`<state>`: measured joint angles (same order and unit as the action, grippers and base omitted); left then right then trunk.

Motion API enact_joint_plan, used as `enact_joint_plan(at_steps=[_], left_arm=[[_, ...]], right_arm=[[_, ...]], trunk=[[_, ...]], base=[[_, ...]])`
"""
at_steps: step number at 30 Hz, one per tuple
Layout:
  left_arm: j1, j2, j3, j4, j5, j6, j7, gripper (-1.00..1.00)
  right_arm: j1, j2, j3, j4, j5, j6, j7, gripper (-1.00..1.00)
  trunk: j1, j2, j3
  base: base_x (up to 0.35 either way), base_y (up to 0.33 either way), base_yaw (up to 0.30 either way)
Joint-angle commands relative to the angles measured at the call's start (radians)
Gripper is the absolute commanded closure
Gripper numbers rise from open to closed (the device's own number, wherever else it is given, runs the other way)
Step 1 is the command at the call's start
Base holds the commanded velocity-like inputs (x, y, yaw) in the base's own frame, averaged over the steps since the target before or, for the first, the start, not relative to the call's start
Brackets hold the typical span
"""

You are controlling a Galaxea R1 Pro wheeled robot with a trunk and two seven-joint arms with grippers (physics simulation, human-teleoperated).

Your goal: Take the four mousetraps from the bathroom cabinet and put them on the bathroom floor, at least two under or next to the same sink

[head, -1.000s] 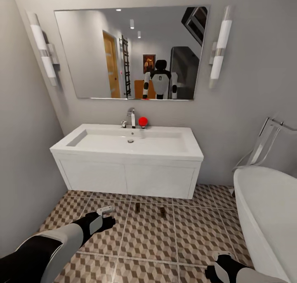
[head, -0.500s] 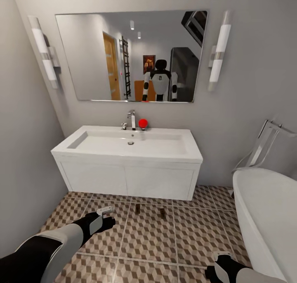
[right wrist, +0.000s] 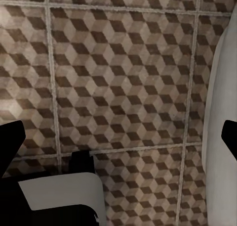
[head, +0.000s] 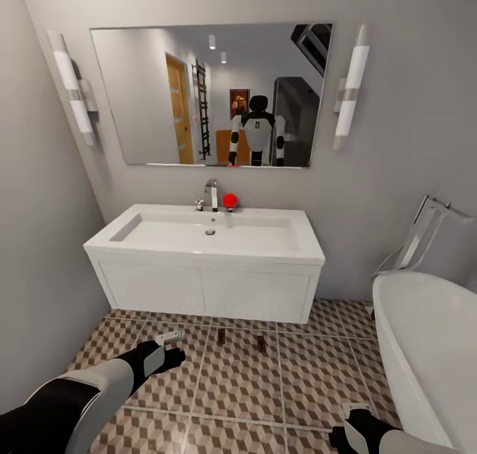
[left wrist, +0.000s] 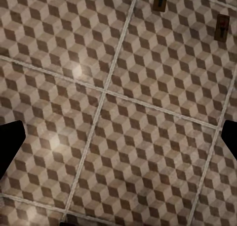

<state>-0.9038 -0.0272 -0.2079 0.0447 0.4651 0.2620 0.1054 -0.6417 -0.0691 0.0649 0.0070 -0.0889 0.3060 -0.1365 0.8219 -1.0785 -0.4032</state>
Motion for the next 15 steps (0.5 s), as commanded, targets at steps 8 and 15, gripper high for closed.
enact_joint_plan(at_steps=[8, 15], left_arm=[[-0.001, 0.0, -0.008, 0.001, 0.01, 0.002, 0.002, -1.0], [-0.001, 0.0, -0.008, 0.001, 0.01, 0.002, 0.002, -1.0]], right_arm=[[-0.001, 0.0, 0.007, 0.001, -0.009, 0.002, -0.002, -1.0], [-0.001, 0.0, 0.007, 0.001, -0.009, 0.002, -0.002, -1.0]], trunk=[[-0.031, 0.055, 0.024], [-0.058, 0.104, 0.046]], base=[[0.0, 0.0, 0.0], [0.0, 0.0, 0.0]])
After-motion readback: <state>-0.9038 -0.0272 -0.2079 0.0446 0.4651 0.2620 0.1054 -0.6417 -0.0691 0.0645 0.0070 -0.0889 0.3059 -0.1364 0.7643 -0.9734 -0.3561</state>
